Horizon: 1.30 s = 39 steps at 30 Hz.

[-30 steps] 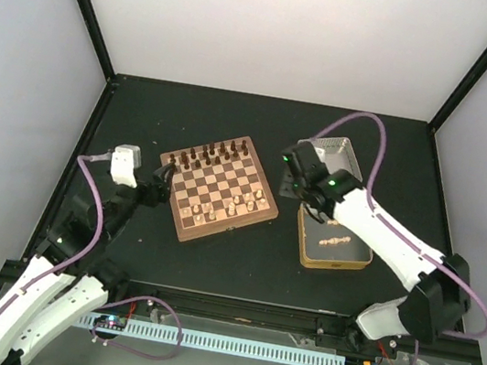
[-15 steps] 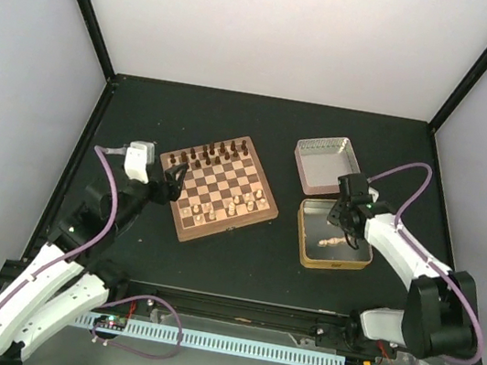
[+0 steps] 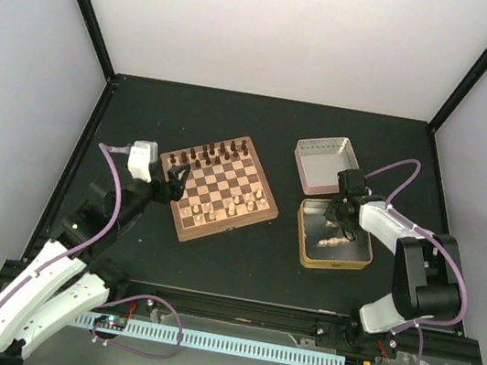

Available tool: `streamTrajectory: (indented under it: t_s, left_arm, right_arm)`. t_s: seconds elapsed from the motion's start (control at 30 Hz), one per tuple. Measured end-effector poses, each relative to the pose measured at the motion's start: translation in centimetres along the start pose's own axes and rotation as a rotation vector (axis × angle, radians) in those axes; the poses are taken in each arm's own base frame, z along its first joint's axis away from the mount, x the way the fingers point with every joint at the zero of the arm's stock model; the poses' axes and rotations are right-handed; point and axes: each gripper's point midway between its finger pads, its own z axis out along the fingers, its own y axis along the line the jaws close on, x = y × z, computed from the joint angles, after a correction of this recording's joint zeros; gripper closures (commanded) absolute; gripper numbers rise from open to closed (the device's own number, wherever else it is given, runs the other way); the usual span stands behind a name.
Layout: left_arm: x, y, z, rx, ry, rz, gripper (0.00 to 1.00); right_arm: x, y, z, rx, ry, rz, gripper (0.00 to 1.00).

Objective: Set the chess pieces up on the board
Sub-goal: Pick up the chess piece from the storage box.

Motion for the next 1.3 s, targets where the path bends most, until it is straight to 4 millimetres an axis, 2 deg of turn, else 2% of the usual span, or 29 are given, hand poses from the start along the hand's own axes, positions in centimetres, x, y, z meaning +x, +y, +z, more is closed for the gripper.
streamTrajectory:
  t_s: [0.5,0.7,0.9,1.13,1.3]
  left_arm:
    - [0.2,-0.2,0.6,0.01,0.012,-0.011,0.14]
    - [0.2,-0.3,0.6,0.01,0.012,-0.012,0.14]
    - [0.2,-0.5,0.6,0.023,0.016,-0.014,0.14]
    - [0.4,-2.4,0.9,0.129,0.039,-0.02,0.14]
    - [1.5,-4.6,1.7,0.249,0.105,-0.037,0.14]
  right_arm:
    - [0.8,0.5,1.0,-0.019,0.043,-0.008,0.65]
    - [0.8,0.5,1.0,-0.023,0.043,-0.013,0.82]
    - [0.9,0.9,0.8,-0.048,0.048,-0.014,0.83]
    - [0.9,1.4,-0.4,-0.111,0.018,-0.002,0.83]
    - [0.2,2.6,-2.7,-0.218,-0.044,-0.022,0.83]
